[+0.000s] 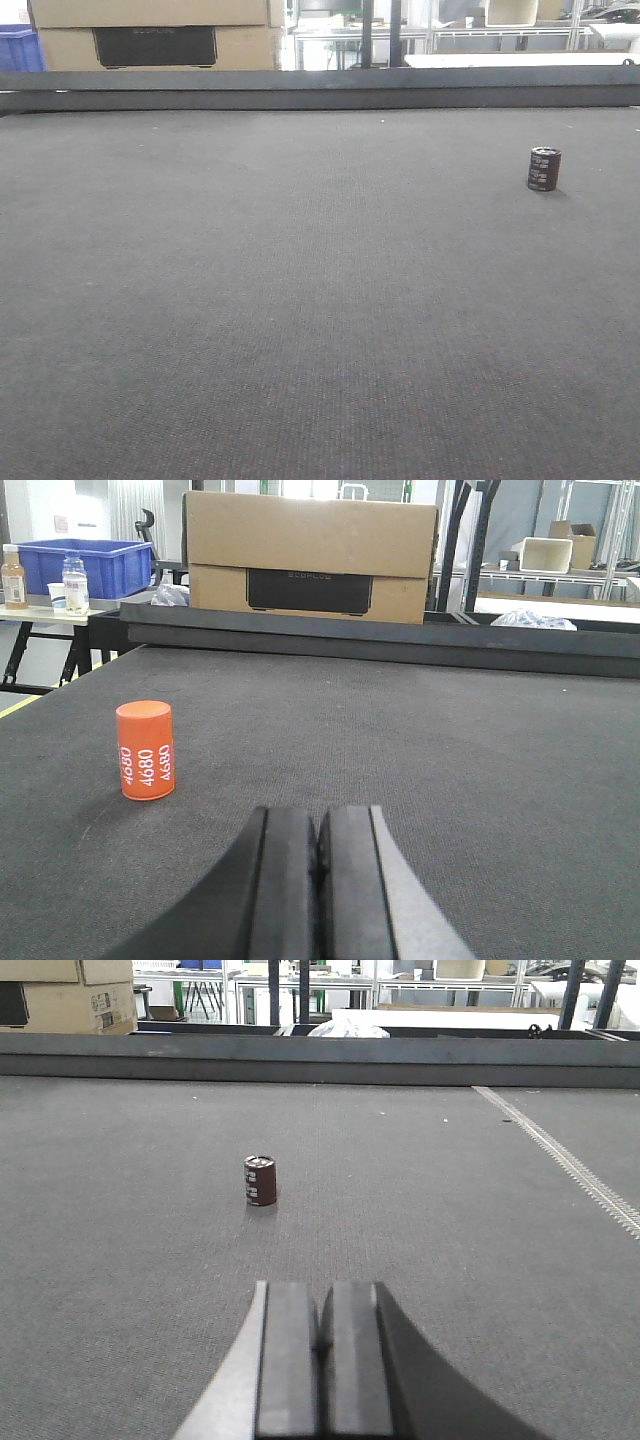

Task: Place cylindrical capacitor in blue bin on shelf
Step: 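Move the right gripper toward the dark brown capacitor on the table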

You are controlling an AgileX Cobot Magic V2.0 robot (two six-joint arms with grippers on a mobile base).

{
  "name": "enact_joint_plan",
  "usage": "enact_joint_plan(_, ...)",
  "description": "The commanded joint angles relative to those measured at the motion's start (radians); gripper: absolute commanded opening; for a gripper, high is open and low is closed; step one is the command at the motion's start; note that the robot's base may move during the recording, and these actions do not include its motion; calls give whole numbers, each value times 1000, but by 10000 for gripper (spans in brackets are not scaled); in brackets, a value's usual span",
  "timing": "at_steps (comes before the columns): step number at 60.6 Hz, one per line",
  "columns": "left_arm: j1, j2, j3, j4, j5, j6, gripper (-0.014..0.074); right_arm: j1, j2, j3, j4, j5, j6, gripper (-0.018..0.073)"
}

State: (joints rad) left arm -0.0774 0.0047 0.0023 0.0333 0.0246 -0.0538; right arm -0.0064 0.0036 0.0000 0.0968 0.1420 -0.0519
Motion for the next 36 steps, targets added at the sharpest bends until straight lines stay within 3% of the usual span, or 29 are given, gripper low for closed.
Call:
enact_joint_plan(1,1,-5,-2,-6,-15,-6,-111,3,-4,0,-7,-20,0,-159)
enact_joint_plan(36,1,-5,-2,-6,-52,-6,-111,2,-4,0,-9,-20,0,-159)
